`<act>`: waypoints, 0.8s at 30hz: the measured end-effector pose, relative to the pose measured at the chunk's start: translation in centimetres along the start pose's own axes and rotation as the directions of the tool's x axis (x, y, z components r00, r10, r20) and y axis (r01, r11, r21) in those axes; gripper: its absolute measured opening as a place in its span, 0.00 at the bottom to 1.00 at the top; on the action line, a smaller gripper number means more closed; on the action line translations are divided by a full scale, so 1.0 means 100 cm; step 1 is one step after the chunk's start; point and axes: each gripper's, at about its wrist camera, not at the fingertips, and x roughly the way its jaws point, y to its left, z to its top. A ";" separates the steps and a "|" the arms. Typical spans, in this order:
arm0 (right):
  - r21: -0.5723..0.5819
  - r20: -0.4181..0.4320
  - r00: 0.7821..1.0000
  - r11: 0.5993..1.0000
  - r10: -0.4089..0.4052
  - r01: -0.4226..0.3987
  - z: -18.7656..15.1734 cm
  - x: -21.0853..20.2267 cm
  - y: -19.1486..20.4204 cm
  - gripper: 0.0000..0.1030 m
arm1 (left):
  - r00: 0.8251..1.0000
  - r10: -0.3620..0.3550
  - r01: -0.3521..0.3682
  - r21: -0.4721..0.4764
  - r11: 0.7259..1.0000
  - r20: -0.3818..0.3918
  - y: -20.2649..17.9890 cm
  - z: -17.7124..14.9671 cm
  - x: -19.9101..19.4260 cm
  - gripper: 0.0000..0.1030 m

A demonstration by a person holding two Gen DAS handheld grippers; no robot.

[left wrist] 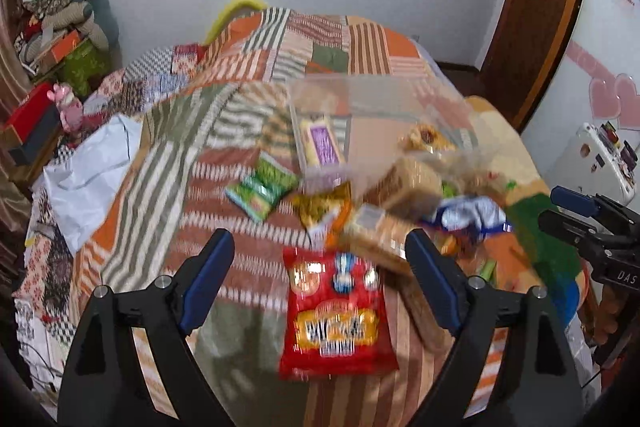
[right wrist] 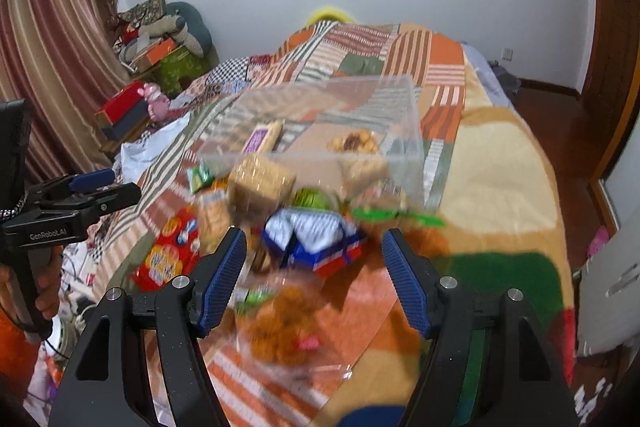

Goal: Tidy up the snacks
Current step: 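Grasp the red chip bag with left gripper while right grasps orange fried-snack bag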

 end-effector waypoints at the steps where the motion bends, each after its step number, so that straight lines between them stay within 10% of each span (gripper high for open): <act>1: 0.001 -0.006 1.000 1.000 0.001 -0.001 -0.004 0.000 0.001 0.65 | 1.000 0.000 0.000 -0.003 1.000 -0.011 0.000 -0.005 0.003 0.85; 24: -0.016 -0.203 0.978 0.999 0.048 -0.052 -0.051 0.053 0.015 0.65 | 0.978 -0.004 0.000 -0.019 1.000 -0.208 -0.007 -0.057 0.086 0.86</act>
